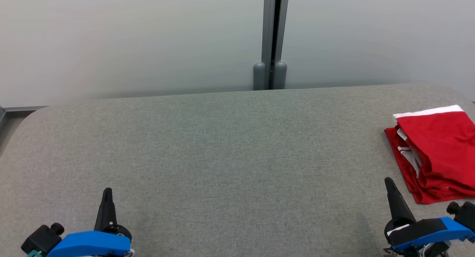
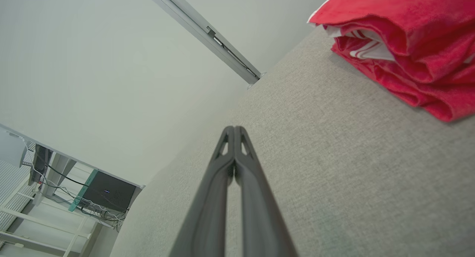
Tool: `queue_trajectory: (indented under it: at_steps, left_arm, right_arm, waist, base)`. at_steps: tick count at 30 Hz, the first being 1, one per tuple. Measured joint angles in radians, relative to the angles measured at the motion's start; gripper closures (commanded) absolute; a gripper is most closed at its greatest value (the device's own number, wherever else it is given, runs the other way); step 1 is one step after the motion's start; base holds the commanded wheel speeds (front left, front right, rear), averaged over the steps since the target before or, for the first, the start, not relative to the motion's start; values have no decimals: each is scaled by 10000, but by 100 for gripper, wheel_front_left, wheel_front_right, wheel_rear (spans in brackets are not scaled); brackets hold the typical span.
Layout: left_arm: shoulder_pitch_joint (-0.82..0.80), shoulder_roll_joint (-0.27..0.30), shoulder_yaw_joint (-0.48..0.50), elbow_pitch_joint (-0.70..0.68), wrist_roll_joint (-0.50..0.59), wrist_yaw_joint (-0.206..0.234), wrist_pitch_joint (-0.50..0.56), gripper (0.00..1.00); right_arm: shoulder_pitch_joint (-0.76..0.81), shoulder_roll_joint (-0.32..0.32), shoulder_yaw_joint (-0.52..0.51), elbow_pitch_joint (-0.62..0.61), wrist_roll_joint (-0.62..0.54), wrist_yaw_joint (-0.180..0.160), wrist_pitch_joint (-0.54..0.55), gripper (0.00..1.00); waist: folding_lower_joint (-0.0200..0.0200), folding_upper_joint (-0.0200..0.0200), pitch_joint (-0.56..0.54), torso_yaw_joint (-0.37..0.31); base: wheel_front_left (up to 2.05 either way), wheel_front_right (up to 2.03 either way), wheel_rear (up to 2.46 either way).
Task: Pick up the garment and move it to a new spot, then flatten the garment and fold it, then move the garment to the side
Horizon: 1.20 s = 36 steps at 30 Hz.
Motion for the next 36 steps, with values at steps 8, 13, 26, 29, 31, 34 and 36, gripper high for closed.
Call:
queue_trajectory:
  at_steps: [8, 13, 26, 29, 31, 34, 36]
  left_arm:
    - [-66, -6, 63, -88, -924, 0, 236, 100]
    - [-169, -8, 102, -130, -1452, 0, 384, 100]
    - [-273, -19, 259, -226, -2727, -2, 723, 100]
    - [-317, -21, 299, -247, -2993, -2, 807, 100]
    - [-379, -19, 318, -268, -3168, -4, 855, 100]
    - [-409, -25, 337, -288, -3442, -4, 936, 100]
    - [-413, -25, 349, -303, -3605, -4, 980, 100]
  right_arm:
    - [-70, 17, -48, 0, 999, 0, 125, 100]
    - [-143, 33, -81, -4, 1561, 0, 205, 100]
    - [-242, 65, -165, -4, 2928, 0, 420, 100]
    - [-280, 73, -182, -4, 3210, 0, 454, 100]
    - [-307, 77, -194, -4, 3411, 0, 493, 100]
    - [-343, 84, -211, -4, 3680, 0, 527, 100]
    - [-347, 88, -222, -4, 3860, 0, 543, 100]
  waist:
    - [0, 0, 8, 9]
    - [0, 0, 13, 15]
    - [0, 0, 25, 31]
    - [0, 0, 28, 35]
    - [0, 0, 30, 37]
    - [0, 0, 33, 41]
    - [0, 0, 34, 43]
  base:
    - [0, 0, 0]
    - [0, 0, 0]
    - [0, 0, 0]
    - [0, 0, 0]
    - [0, 0, 0]
    - [0, 0, 0]
    - [0, 0, 0]
